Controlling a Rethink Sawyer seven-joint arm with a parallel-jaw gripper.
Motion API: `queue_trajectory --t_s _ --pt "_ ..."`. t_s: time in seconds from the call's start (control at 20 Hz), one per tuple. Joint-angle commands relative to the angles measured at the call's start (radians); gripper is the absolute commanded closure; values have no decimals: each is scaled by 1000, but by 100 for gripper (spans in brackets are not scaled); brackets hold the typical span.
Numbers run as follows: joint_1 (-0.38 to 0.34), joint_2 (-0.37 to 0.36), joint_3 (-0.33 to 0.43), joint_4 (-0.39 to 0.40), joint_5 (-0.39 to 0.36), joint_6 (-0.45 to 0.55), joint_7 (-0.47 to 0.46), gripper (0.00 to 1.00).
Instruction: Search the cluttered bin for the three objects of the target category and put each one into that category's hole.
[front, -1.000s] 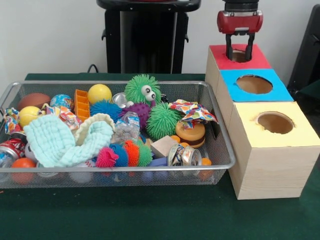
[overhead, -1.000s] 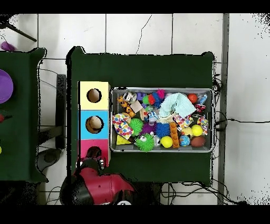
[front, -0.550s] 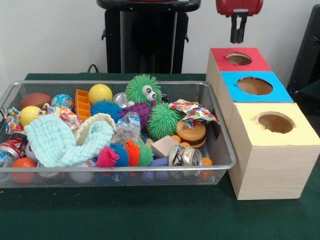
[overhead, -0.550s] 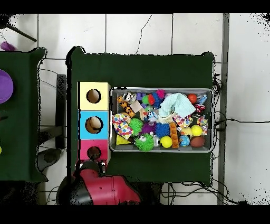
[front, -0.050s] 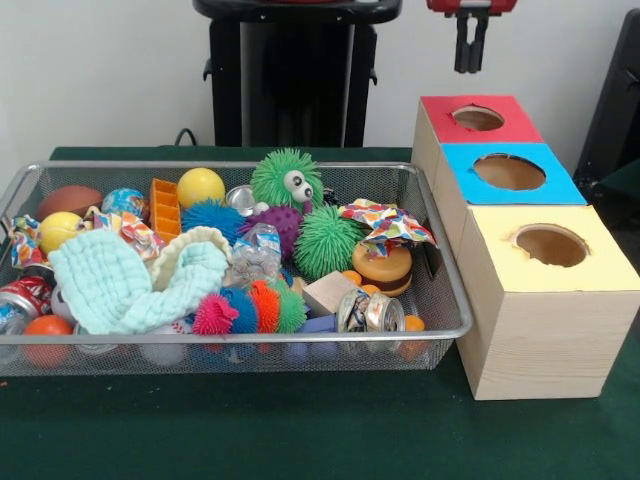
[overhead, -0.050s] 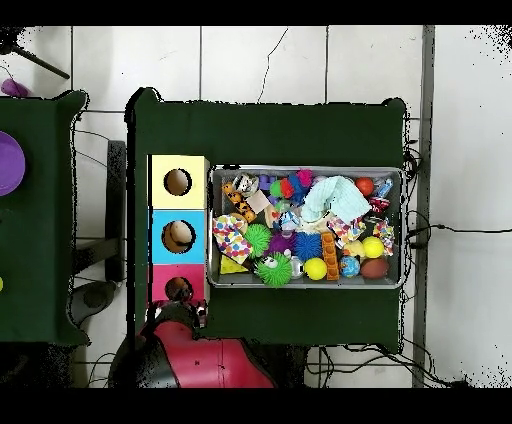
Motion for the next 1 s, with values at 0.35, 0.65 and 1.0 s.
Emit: queue_trajectory --t_s 0.35,0.65,1.0 --pt "-359 113 162 -39 -223 -19 -95 100" --pt "-522 181 265 -115 -365 10 -145 100" --pt "-636 258 363 -185 -472 48 -142 100"
